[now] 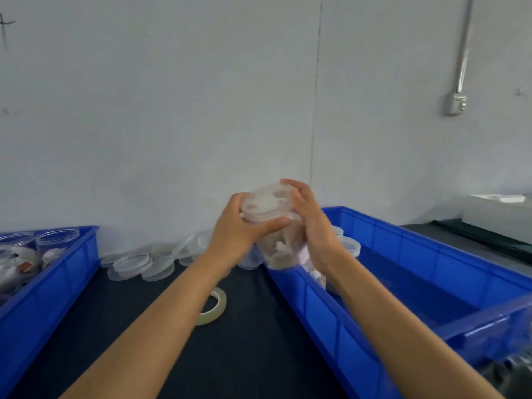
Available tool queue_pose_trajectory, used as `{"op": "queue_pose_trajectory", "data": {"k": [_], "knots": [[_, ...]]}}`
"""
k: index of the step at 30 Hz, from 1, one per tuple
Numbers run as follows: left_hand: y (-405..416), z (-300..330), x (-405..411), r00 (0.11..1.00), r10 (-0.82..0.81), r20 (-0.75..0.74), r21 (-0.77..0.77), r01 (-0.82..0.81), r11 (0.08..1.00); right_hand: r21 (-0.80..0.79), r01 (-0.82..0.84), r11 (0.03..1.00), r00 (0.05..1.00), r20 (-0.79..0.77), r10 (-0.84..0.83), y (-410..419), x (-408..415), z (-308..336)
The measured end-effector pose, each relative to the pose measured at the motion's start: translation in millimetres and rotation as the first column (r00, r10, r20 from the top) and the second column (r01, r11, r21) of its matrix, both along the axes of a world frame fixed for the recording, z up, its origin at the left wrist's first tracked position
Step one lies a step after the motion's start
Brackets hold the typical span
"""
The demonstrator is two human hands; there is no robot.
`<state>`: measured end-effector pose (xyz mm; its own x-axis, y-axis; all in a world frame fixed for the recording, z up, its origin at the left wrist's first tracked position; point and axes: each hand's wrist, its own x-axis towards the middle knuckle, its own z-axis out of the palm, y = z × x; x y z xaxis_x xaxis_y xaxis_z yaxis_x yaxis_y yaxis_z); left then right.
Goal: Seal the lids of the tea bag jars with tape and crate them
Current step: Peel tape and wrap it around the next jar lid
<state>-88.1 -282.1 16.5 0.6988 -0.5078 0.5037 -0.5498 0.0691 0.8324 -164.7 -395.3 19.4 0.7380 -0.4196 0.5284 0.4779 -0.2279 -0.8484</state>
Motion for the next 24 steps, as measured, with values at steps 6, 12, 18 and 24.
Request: {"op": "queue_pose_trajectory", "data": {"k": [6,12,18,24], "knots": [[-79.0,-9.4,-27.1,0.994,-0.093,-0.065,0.023,0.095,0.995,0.033,0.239,0.97,0.97,-0.056,-0.237,-60.3,-30.9,1.0],[-115.4,-49.8,-26.4,0.996,-0.043,0.081,0.198,0.026,0.98,0.015,0.256,0.967,0.9,-0.368,-0.232,-86.9,-44.5,-31.3],[-122.7,-87.6,-21.5,0.92,0.061,0.387,0.367,-0.214,0.905,-0.102,0.272,0.957,0.698,-0.663,-0.269,-86.1,-43.7,-42.4],[-129.6,-98.1,-16.0,0.864,0.103,0.492,0.489,-0.372,0.789,-0.033,0.316,0.948,0.628,-0.742,-0.235,-89.3,-36.8,-48.3]]}}
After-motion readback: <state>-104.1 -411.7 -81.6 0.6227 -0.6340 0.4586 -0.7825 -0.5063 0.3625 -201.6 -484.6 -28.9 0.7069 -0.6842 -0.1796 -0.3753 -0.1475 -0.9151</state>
